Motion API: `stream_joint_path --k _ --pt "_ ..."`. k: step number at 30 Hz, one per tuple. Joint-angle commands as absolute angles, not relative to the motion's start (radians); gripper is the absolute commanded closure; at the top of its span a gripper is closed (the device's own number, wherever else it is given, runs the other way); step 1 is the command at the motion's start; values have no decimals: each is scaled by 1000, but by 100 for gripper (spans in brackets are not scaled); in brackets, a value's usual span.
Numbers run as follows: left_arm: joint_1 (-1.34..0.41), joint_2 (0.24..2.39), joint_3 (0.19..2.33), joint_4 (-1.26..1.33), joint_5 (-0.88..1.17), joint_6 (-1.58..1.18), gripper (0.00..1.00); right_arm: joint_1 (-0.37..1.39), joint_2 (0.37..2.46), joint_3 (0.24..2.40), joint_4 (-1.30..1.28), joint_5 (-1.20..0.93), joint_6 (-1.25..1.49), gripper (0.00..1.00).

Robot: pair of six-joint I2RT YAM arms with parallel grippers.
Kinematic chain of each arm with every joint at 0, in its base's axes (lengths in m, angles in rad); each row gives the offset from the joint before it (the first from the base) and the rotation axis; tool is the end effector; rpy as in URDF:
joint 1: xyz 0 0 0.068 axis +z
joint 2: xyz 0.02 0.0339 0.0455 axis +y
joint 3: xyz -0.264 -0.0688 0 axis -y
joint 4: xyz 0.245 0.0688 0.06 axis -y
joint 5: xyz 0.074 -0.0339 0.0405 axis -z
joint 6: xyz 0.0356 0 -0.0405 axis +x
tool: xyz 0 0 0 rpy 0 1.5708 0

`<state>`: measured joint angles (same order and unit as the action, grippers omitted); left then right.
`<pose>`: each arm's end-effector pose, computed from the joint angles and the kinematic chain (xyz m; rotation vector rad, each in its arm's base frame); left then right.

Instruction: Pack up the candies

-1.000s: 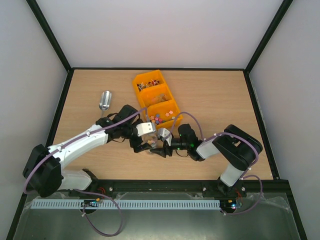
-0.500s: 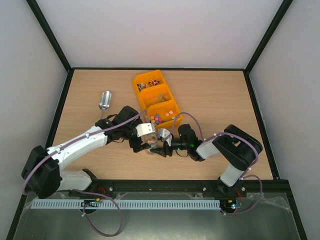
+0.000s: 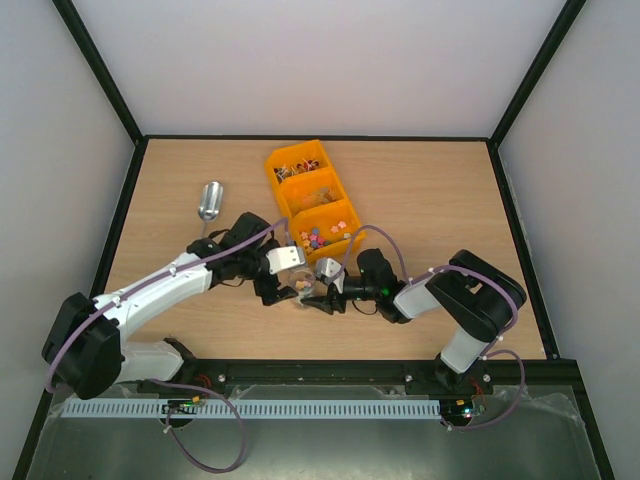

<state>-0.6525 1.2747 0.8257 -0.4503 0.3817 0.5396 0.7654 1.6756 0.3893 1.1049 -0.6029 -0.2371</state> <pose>0.1956 -0.1662 0.2299 1.5090 1.9309 -0.5198 0.1848 0.2055 0.1391 -1.2392 1.3175 0.9064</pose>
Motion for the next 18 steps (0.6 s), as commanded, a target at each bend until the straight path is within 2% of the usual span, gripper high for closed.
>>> stream_joint_path --k 1,9,18 --pt "-599 1245 813 -428 377 557 3 772 1658 368 1108 -655 -273 61" --pt "-584 1248 855 -529 459 581 8 772 1661 380 1129 -585 -189 65" --pt "-687 1266 873 -465 412 372 10 775 1696 405 1170 -460 -87 66"
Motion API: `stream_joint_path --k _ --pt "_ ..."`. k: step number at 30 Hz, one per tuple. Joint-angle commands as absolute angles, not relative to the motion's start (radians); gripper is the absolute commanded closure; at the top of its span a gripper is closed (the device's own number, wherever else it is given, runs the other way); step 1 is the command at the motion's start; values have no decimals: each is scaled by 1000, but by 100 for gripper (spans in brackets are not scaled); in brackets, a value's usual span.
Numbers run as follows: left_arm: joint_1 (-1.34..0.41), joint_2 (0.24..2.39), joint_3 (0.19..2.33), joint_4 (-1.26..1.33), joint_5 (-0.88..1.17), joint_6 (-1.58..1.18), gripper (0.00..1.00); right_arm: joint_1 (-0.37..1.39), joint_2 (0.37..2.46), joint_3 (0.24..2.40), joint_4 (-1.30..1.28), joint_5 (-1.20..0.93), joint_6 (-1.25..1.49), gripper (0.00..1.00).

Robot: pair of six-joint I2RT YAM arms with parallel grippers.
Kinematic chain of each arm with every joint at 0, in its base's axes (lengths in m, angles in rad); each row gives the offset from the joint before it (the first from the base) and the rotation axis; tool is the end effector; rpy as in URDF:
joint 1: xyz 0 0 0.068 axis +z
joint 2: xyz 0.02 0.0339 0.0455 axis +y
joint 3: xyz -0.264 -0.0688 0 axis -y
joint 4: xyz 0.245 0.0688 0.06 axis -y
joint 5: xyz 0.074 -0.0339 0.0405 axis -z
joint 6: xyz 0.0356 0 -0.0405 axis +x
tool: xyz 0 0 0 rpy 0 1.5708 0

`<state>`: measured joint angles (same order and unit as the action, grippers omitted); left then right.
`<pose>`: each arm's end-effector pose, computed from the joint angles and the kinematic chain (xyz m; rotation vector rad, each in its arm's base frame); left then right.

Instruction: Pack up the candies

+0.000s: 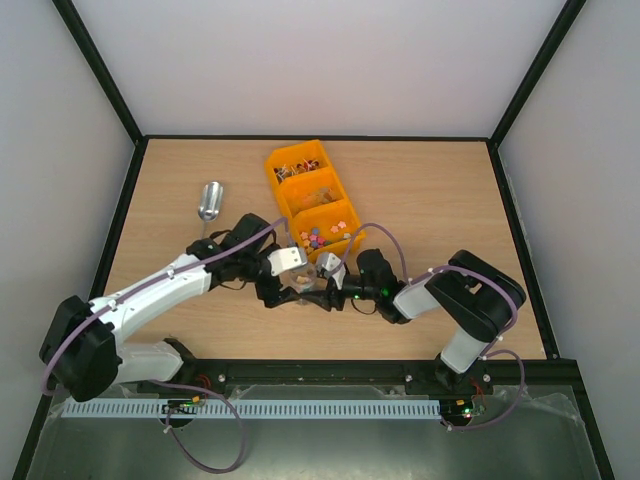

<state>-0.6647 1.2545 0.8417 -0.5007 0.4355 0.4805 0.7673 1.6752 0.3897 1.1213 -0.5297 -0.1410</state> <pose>0.1885 -0.1668 0.2369 1.4884 1.9664 -0.6189 0.1871 0.2055 0.1407 -1.1330 1.4005 0.9116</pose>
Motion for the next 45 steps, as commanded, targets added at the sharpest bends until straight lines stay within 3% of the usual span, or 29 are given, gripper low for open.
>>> stream_joint_path --k 1,16,25,33,40,45 --pt "-690 1273 873 -456 403 356 11 777 1699 402 1172 -449 -83 66" --pt "-718 1321 889 -369 311 284 16 830 1716 419 1164 -351 -83 67" --pt "-716 1299 873 -400 313 360 31 830 1704 413 1143 -431 -120 68" --pt "-706 1293 865 -515 412 590 42 830 1679 405 1084 -568 -218 68" --pt "-694 1326 902 -670 547 883 41 830 1664 409 1018 -708 -285 70" --pt "-655 1366 968 -724 597 955 35 830 1652 411 999 -721 -284 71"
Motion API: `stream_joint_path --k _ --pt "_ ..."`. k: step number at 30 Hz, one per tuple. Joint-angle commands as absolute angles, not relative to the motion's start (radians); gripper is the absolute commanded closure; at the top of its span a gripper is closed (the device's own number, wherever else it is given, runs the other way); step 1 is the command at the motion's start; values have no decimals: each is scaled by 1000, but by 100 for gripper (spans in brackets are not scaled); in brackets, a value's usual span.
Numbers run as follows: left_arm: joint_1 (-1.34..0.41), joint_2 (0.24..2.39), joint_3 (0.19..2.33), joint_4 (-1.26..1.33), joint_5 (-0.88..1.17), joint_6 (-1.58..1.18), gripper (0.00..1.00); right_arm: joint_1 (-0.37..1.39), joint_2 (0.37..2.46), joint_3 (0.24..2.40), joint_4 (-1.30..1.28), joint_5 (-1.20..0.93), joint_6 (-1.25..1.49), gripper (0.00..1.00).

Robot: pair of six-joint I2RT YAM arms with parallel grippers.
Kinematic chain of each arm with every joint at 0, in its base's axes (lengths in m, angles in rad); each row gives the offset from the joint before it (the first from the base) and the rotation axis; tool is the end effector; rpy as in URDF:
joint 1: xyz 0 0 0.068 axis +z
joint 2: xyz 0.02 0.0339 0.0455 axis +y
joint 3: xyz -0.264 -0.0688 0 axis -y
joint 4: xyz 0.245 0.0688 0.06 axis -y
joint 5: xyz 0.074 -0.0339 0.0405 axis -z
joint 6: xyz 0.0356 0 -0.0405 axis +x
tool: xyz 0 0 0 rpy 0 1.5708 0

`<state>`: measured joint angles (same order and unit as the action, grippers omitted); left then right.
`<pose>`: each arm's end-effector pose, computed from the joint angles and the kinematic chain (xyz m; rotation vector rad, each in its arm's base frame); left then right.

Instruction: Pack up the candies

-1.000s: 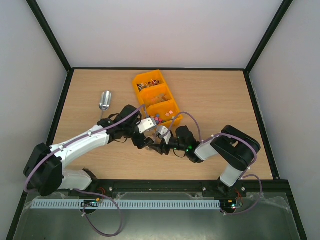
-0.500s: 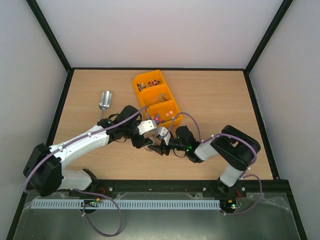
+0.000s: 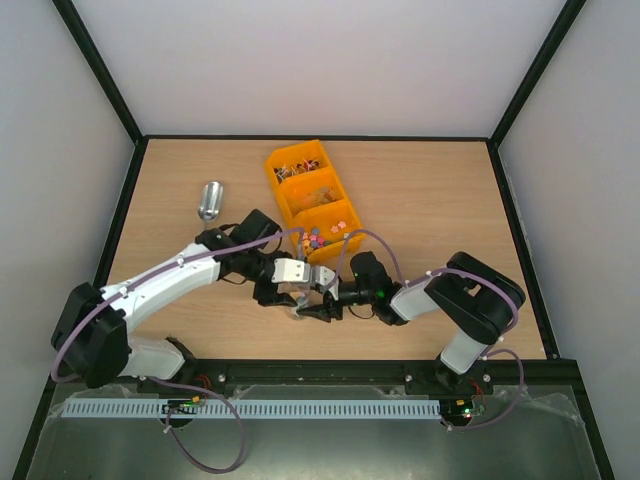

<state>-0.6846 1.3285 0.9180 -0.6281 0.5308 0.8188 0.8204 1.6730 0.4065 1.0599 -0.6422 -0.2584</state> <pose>0.1888 -0.1773 0.2368 1.8490 1.7058 -0.6345 0.1739 0.2178 0.1393 -1.3239 1.2775 0.9676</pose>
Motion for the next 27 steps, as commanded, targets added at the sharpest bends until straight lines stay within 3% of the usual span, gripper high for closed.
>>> stream_joint_path --k 1,4,9,17,27 --pt "-641 1363 976 -706 608 933 32 831 1651 411 1000 -708 -280 71" --pt "-597 1328 975 -640 633 831 14 830 1650 408 1024 -659 -255 71" --pt "-570 1230 924 -544 588 670 1 831 1666 416 1074 -558 -191 74" --pt "-575 1177 858 -415 497 421 1 835 1728 451 1149 -348 -92 74" --pt "-617 1241 834 -343 417 369 1 858 1740 456 1141 -296 -93 74"
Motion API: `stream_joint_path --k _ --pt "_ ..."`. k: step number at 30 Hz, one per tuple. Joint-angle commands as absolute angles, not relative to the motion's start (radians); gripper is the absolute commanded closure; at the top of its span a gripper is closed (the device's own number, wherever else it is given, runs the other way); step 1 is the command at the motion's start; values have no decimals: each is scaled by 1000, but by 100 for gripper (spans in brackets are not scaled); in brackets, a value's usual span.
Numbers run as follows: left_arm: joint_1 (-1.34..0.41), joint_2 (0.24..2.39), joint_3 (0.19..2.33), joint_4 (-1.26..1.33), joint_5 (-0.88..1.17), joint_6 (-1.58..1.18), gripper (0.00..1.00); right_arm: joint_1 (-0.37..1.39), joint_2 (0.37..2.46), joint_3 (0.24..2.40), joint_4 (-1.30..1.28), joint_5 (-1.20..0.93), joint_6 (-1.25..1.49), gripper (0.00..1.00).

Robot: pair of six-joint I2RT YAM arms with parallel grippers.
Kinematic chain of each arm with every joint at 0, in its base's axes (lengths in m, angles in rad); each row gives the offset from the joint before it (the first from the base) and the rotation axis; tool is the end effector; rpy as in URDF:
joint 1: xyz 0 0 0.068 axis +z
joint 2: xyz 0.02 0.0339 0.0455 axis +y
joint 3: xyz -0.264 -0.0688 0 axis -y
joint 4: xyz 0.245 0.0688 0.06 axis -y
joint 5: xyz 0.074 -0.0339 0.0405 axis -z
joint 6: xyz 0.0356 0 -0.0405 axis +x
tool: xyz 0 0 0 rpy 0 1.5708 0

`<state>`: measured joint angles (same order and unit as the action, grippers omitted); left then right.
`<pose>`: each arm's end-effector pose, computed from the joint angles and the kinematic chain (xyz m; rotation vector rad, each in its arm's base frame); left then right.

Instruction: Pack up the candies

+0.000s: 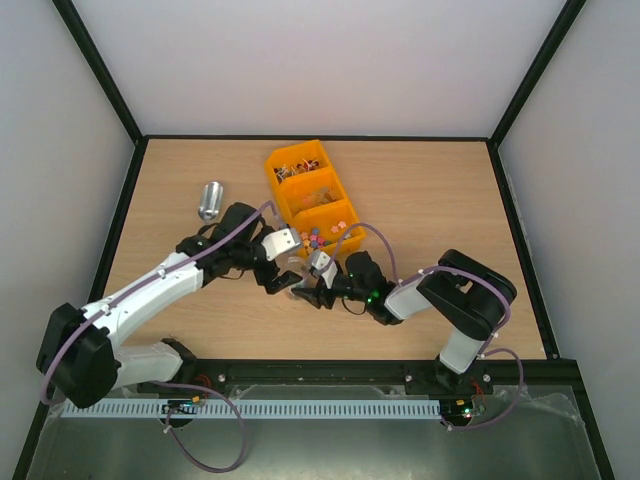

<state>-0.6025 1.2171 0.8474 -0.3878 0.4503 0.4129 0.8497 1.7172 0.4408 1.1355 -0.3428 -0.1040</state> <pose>0.2019 -0.1577 0.2557 1.3182 1.9021 -0.6190 0.1848 0.2283 0.1425 -1.0415 1.4404 0.8392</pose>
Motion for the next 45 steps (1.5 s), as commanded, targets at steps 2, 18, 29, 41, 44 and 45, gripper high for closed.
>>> stream_joint_path --k 2,18,29,41,44,45 --pt "-630 1259 837 -335 390 353 0 859 1741 458 1134 -294 -93 74" --pt "-655 1318 861 -358 336 368 21 859 1745 460 1116 -305 -98 74" --pt "-649 1299 843 -475 478 590 38 859 1692 420 1050 -545 -229 75" --pt "-651 1347 924 -683 585 940 33 859 1657 421 959 -687 -311 75" --pt "-645 1311 917 -616 577 859 20 859 1658 418 988 -629 -281 76" --pt "-642 1294 915 -598 573 829 14 859 1658 416 1002 -609 -272 76"
